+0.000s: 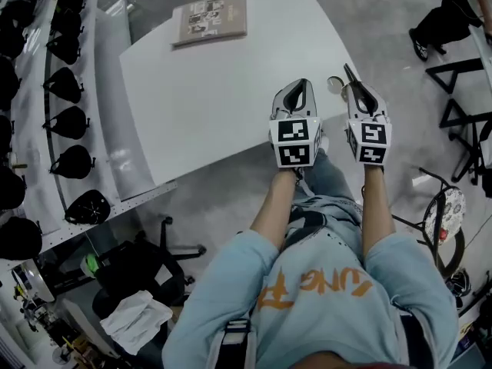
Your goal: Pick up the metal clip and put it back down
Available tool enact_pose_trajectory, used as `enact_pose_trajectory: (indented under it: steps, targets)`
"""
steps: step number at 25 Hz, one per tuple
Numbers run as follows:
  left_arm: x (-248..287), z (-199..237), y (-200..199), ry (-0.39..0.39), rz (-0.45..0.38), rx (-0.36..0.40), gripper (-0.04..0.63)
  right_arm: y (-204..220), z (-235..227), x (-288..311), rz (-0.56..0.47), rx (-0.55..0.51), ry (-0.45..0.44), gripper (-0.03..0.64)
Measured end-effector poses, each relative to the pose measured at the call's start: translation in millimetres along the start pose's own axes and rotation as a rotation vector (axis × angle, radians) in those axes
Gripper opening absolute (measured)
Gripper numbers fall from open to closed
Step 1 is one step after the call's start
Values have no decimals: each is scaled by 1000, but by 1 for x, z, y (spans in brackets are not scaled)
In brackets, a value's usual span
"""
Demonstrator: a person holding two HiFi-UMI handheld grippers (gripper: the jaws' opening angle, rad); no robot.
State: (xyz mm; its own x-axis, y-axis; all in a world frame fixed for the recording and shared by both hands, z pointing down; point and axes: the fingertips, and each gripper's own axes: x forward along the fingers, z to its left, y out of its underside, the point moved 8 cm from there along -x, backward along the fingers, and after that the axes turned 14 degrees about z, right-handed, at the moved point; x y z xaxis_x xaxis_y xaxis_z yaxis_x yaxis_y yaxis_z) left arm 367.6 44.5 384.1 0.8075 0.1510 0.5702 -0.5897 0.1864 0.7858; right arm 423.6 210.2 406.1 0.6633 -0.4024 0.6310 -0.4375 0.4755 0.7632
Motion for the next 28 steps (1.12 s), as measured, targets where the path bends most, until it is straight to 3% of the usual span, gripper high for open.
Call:
enact_pose_trajectory:
  steps: [5,15,20,28]
  targets:
    - [-19,4,-28,-24,-78,19,9,-31,-11,-12,-107,140,-77,60]
    - [-39,-24,-95,-6,-226,78,9,-98,-49,-41,-298,182,-194,35]
    - [-36,-39,-117,-13,-275,90,9,-126,-68,-48,-342,137,-185,35]
    - [-20,-61,-130,-23,-302,115,9,-135,-98,-47,-367,88,-163,35]
